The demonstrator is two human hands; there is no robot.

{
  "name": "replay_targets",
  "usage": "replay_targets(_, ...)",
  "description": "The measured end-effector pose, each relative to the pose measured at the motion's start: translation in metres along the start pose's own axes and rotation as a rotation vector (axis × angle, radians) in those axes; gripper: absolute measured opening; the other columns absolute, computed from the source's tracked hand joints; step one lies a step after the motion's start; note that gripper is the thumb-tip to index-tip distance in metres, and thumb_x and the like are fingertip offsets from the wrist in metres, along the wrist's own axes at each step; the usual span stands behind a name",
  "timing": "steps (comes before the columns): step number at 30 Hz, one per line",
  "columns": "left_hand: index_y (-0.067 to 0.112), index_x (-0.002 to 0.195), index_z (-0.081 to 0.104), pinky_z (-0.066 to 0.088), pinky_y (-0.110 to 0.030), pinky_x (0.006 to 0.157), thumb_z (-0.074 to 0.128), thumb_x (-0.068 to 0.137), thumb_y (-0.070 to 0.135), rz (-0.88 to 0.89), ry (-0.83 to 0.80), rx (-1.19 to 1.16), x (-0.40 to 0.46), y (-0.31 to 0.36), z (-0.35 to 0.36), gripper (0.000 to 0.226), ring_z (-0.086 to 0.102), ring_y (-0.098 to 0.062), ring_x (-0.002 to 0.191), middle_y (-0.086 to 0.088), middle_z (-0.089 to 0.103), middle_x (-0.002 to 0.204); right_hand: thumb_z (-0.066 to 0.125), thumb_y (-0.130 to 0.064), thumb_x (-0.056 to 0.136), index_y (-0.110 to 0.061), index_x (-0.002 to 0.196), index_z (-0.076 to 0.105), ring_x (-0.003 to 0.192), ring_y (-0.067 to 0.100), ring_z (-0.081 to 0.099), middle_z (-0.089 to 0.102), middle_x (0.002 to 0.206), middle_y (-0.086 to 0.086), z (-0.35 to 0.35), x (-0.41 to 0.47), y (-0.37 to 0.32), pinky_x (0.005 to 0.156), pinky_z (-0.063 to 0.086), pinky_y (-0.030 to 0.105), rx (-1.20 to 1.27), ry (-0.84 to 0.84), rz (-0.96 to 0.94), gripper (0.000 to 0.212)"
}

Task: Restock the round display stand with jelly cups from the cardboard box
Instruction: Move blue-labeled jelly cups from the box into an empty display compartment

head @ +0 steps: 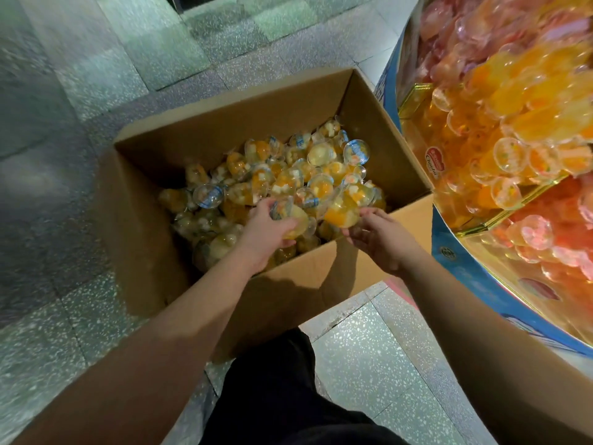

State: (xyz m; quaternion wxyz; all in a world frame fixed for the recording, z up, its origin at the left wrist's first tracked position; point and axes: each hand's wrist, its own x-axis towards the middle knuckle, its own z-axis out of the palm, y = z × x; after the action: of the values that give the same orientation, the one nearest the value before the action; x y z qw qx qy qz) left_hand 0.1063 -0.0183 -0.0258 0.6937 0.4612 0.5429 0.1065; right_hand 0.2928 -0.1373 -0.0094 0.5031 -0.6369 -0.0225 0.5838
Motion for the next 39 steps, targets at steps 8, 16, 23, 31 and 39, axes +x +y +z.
replay_targets(8,0.014,0.13,0.038,0.057,-0.045,0.084,0.071,0.083,0.002,0.102,-0.319,0.014,-0.149,0.01,0.099,0.059,0.066,-0.03,0.101,0.0,0.053,0.117,0.04,0.016,0.089,-0.017,0.13,0.051,0.088,0.025,0.072,0.073,0.101,0.012,-0.081,-0.155,0.06,0.082,0.058,0.037,0.174,-0.145,-0.155,0.055)
replay_targets(16,0.013,0.126,0.054,0.057,-0.038,0.073,0.056,0.096,0.018,0.021,-0.636,-0.06,-0.268,-0.047,0.26,0.03,0.069,-0.022,0.092,-0.011,0.067,0.116,0.074,-0.017,0.069,-0.035,0.132,0.042,0.102,0.021,0.066,0.069,0.121,0.006,-0.224,-0.325,0.122,0.077,0.052,0.031,0.007,0.159,-0.393,0.073)
replay_targets(23,0.013,0.123,0.059,0.052,-0.029,0.072,0.052,0.095,0.005,0.042,-0.801,0.069,-0.346,-0.065,0.392,0.03,0.067,-0.019,0.087,-0.006,0.072,0.101,0.056,-0.078,0.073,-0.035,0.136,0.043,0.099,0.016,0.071,0.066,0.125,-0.001,-0.316,-0.424,0.152,0.077,0.049,0.037,0.335,0.315,-0.478,0.077)
replay_targets(31,0.014,0.122,0.058,0.055,-0.028,0.062,0.058,0.093,0.003,-0.019,-0.855,0.07,-0.374,-0.069,0.508,0.031,0.065,-0.02,0.091,-0.01,0.068,0.111,0.031,-0.059,0.098,-0.021,0.125,0.059,0.065,0.016,0.065,0.068,0.114,0.007,-0.412,-0.443,0.146,0.055,0.044,0.028,0.427,0.523,-0.413,0.054)
replay_targets(39,0.023,0.119,0.055,0.06,-0.039,0.068,0.06,0.096,0.011,-0.094,-0.778,0.094,-0.321,-0.057,0.635,0.027,0.063,-0.026,0.093,-0.006,0.066,0.106,0.032,-0.063,0.097,-0.026,0.115,0.061,0.084,0.019,0.049,0.06,0.117,-0.002,-0.539,-0.406,0.091,0.064,0.041,0.029,0.2,0.619,-0.233,0.05)
